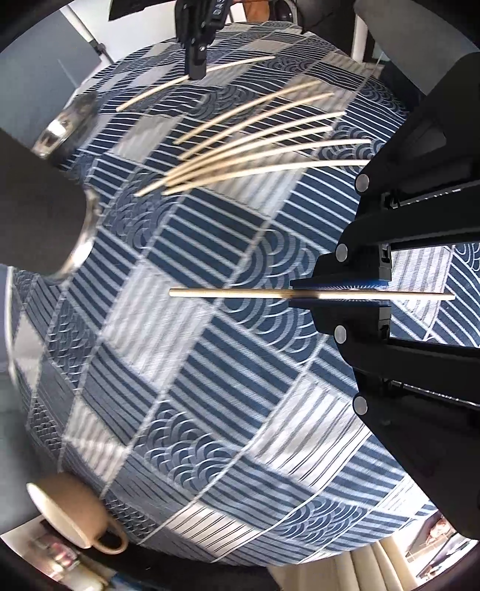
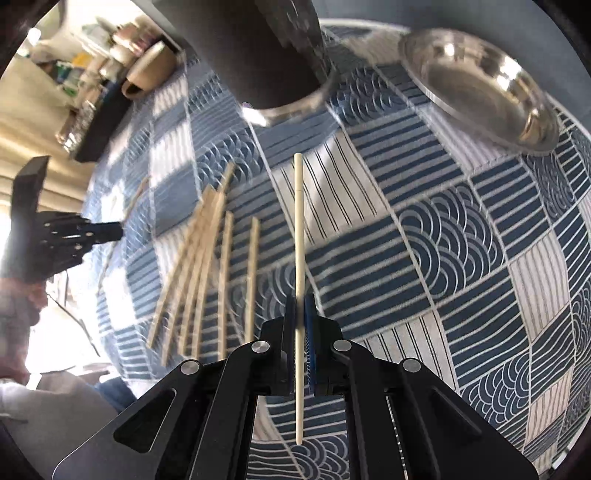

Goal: Organize utensils
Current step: 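Raise the left tool's chopstick over the black holder while the right tool carries its chopstick there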

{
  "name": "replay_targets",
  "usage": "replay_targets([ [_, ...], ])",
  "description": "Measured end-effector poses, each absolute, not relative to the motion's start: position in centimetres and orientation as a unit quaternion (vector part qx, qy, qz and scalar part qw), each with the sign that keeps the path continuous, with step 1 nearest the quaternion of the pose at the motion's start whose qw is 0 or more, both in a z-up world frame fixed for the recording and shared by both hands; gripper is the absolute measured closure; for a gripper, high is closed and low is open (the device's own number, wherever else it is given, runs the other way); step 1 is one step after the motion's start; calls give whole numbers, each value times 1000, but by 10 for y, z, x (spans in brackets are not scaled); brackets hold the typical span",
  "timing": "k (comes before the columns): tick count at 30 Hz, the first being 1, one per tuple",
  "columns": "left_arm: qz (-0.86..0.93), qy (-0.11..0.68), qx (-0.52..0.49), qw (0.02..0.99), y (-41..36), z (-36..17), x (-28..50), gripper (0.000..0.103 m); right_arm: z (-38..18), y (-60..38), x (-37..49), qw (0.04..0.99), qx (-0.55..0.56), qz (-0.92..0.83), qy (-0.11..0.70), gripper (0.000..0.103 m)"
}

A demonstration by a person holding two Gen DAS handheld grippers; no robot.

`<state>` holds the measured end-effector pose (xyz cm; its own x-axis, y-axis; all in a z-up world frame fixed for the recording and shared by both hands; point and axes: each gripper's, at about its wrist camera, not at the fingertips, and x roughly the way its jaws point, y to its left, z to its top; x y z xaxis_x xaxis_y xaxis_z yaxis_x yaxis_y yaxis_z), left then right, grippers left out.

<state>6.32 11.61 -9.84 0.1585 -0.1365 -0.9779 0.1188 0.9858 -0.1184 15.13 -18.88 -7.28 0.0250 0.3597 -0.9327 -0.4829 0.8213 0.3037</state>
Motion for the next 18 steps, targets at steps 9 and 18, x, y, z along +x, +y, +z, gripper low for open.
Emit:
replay_targets([
  [9,-80,584,-17,807,105,-46,105,98,-6,-176,166,763,-16,335,553,99],
  [18,-94,525,-28,845,76,11,140,98,43,-153,180,800,-9,348,489,98],
])
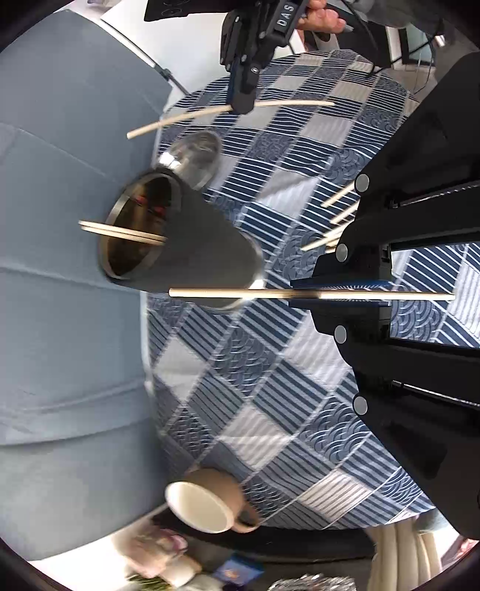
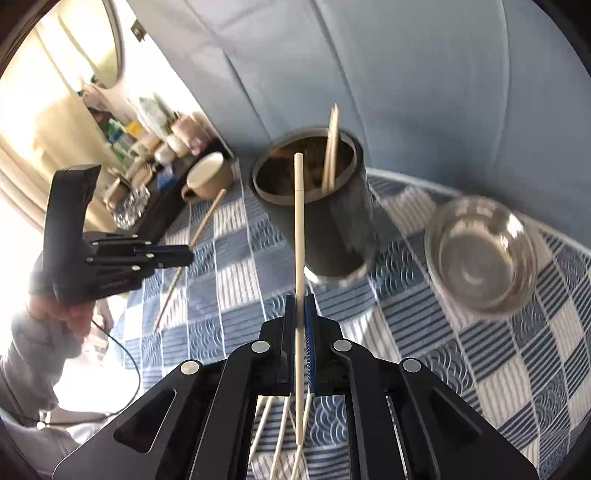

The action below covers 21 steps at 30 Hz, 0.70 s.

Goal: Organize utensils
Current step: 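Raise the left tool's chopstick over the black holder while the right tool carries its chopstick there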

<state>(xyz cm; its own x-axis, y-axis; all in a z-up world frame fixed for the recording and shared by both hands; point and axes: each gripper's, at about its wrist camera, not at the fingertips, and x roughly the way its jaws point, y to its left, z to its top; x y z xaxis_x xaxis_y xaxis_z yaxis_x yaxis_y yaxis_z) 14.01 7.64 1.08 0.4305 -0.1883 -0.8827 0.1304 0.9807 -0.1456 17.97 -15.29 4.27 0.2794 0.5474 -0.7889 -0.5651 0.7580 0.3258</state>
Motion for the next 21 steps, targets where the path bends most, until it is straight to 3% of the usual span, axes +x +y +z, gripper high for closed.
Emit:
replay_targets([
  [21,-106,393,-41,913,59,92,207,98,110,-125,238,859,20,354,370,98],
])
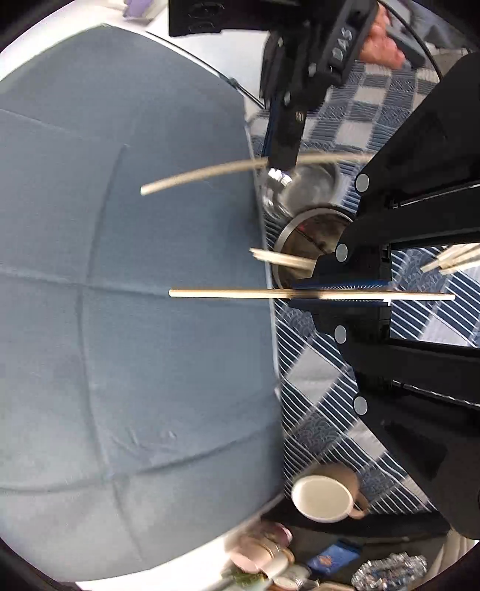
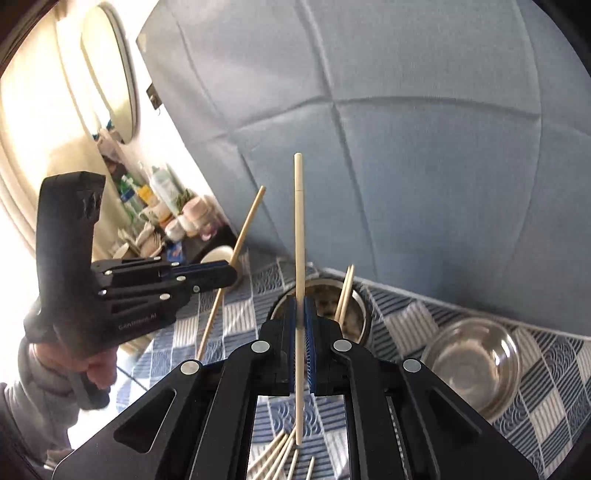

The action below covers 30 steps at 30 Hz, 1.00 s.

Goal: Organize utensils
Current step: 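Raise the left tool's chopstick over the black holder while the right tool carries its chopstick there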

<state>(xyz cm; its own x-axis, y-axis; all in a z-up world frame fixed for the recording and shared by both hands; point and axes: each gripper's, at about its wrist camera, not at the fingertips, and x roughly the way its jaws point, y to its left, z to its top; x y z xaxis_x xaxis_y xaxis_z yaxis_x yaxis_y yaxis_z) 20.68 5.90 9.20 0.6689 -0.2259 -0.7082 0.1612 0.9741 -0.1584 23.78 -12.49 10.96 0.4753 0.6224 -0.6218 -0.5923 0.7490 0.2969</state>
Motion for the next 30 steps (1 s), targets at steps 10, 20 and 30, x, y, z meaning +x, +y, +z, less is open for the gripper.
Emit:
replay_targets([
  [10,-109,375,-42,920,50,88,238,98,109,-120,277,865,54,357,348,98],
  [20,-100,307,-61,944,51,84,247,98,92,-124,296,867,97,373,315,98],
  [30,-117,237,-99,959,55,63,244,98,62,-132,302,861,108,367,334,98],
])
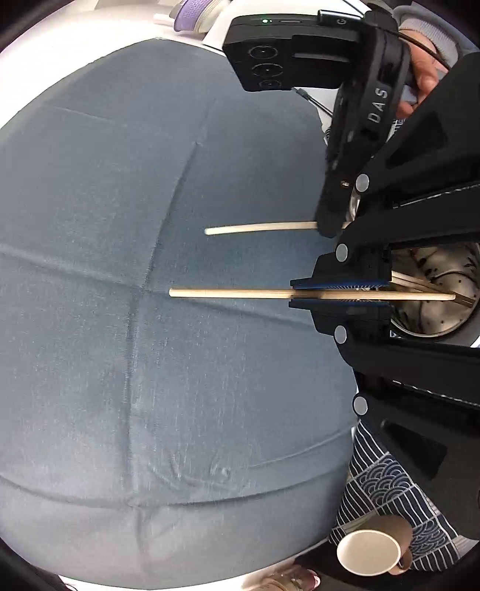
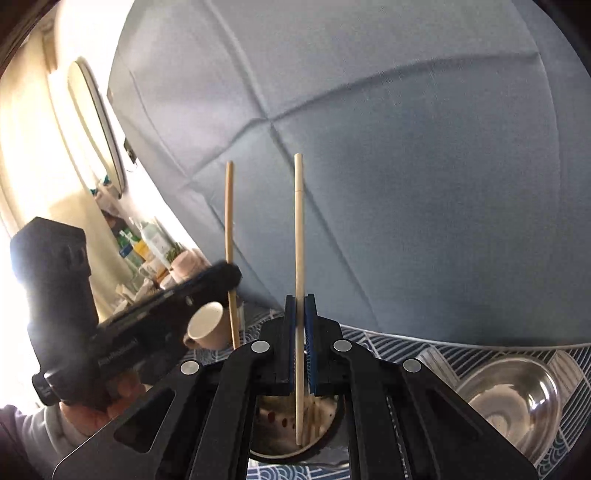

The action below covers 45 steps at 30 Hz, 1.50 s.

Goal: Organize utensils
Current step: 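Raise the left tool's chopstick over the black holder while the right tool carries its chopstick there, then open the left tool into the holder while the right tool releases its chopstick there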

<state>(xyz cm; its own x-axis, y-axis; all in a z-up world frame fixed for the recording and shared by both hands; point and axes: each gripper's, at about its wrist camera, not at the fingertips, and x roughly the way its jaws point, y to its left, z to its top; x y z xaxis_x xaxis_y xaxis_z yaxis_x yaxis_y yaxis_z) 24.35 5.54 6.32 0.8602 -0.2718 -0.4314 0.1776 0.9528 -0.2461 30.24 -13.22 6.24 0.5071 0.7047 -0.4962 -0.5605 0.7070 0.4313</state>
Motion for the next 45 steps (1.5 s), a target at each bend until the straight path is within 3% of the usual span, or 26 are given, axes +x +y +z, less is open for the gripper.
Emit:
replay_targets([
  [26,-79,253,-63,962,52,25,206,97,39,-132,273,844,88,380,368,97],
  [31,-65,249,-71,964,58,29,200,75,43,-137,270,848,94,376,361,95],
  [39,-49,239,-86,966,73,35,190,63,51,-150,266,853,105,362,362,94],
  [45,-32,249,-83,965,80,35,176,42,54,-154,260,851,104,355,373,94],
])
